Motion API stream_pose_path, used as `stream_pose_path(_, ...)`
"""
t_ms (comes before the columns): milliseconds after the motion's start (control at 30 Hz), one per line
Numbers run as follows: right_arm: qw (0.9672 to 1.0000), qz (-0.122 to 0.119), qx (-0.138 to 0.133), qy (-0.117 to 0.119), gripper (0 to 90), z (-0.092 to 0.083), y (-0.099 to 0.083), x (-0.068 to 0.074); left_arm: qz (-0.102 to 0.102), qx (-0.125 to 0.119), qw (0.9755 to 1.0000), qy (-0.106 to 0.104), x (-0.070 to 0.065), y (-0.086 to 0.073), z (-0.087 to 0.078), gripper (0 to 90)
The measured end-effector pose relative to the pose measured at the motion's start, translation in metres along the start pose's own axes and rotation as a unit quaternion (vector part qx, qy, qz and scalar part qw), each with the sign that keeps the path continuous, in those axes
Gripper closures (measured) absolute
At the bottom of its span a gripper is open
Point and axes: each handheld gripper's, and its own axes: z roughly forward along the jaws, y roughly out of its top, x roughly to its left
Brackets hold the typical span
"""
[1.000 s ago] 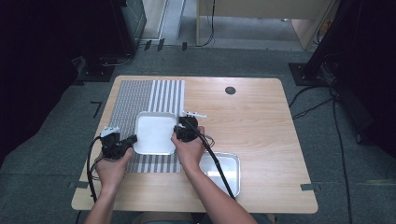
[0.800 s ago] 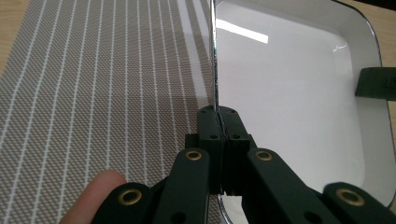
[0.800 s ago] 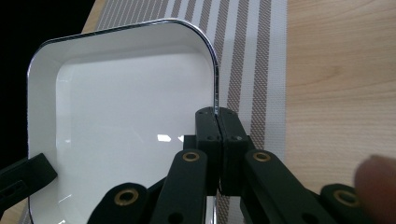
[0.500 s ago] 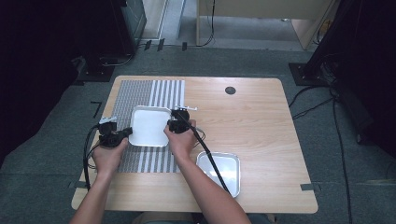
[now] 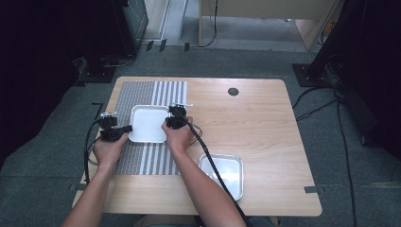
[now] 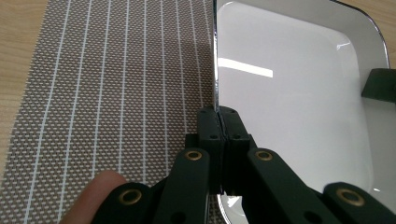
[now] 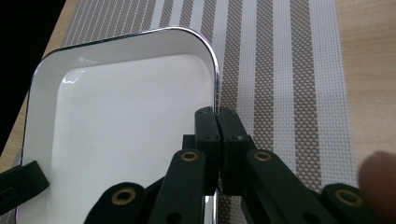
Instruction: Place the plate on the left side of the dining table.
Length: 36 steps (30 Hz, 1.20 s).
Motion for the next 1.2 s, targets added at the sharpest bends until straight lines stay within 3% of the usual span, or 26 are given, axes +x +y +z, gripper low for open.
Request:
stream_pose_path(233,0.9990,-0.034,-0.026,-0.011,86.0,0.014,0.001,0.002,-0.019,0.018,0.9996,-0.006,0.009,0.010,0.013,90.0)
stream_pose_path(567,0.9983,-0.045,-0.036,-0.007,83.3,0.025,0.005,0.002,-0.030,0.018,0.9994,0.001,0.013,0.016,0.020,90.0)
stream_pose_path(833,0.9986,-0.043,-0.029,0.009,81.8,0.031,0.005,-0.003,-0.027,0.012,0.9995,0.011,0.014,0.017,0.023,89.5)
stream_pose_path(1000,0.9980,-0.039,-0.024,0.043,74.2,0.032,0.008,-0.009,-0.032,-0.002,0.9993,0.017,0.017,0.015,0.021,88.8)
stream_pose_path(1033,0.9974,-0.040,-0.023,0.055,69.2,0.032,0.009,-0.011,-0.026,-0.006,0.9995,0.018,0.017,0.014,0.021,84.2)
stream_pose_path(1067,0.9974,-0.040,-0.023,0.055,69.2,0.032,0.009,-0.011,-0.019,-0.011,0.9996,0.019,0.017,0.014,0.021,84.2)
stream_pose_path(1100,0.9970,-0.046,-0.023,0.058,65.3,0.030,0.010,-0.012,-0.019,-0.016,0.9996,0.016,0.017,0.014,0.020,75.8)
stream_pose_path(1133,0.9970,-0.046,-0.023,0.058,65.3,0.030,0.010,-0.012,-0.018,-0.021,0.9996,0.010,0.017,0.015,0.020,75.8)
stream_pose_path(1200,0.9962,-0.056,-0.028,0.061,62.4,0.027,0.010,-0.013,-0.001,-0.036,0.9993,0.013,0.016,0.014,0.020,65.9)
